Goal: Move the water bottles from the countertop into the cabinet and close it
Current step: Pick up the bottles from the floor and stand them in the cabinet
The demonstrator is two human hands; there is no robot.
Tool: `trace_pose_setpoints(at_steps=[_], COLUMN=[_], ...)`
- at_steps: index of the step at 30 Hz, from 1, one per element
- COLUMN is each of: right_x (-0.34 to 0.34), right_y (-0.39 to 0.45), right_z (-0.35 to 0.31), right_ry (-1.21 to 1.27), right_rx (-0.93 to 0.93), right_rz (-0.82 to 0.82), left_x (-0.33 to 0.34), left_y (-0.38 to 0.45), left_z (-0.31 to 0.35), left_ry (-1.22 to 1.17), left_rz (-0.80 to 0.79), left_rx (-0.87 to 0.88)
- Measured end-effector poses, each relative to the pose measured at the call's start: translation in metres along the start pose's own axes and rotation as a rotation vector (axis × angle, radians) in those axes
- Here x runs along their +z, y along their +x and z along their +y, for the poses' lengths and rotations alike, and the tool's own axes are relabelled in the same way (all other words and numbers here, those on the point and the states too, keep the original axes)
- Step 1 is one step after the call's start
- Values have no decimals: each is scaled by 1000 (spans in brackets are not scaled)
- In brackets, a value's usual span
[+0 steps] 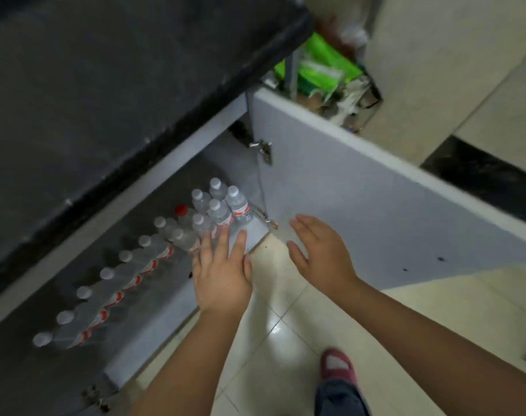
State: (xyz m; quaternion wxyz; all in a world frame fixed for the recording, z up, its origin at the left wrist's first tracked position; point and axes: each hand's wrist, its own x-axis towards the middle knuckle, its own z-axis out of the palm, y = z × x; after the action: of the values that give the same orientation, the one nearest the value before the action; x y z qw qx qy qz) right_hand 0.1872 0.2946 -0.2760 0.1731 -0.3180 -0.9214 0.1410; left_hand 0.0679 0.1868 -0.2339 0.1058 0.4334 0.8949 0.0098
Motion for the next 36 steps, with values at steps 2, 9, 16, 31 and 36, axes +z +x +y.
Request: trace_pose_setpoints(at_steps=[2,9,16,31,36], right_x=[-52,-195,-259,-232,-178], right_y=[-18,-45,-45,-31,4], right_z=[8,48,180,347,377], right_ry=[56,99,-35,-145,-153], right_rx=[73,15,150,318,324], right_rz=[100,382,344,-358,-462], left_x=[-38,-123,-131,-34,16], left_y=[-19,-37,-5,84,142], left_z=[27,142,265,376,368], left_ry=[-12,79,62,-21,-97], left_rz=[-39,11,139,-289,-359], left_rx=[64,310,350,-31,-151])
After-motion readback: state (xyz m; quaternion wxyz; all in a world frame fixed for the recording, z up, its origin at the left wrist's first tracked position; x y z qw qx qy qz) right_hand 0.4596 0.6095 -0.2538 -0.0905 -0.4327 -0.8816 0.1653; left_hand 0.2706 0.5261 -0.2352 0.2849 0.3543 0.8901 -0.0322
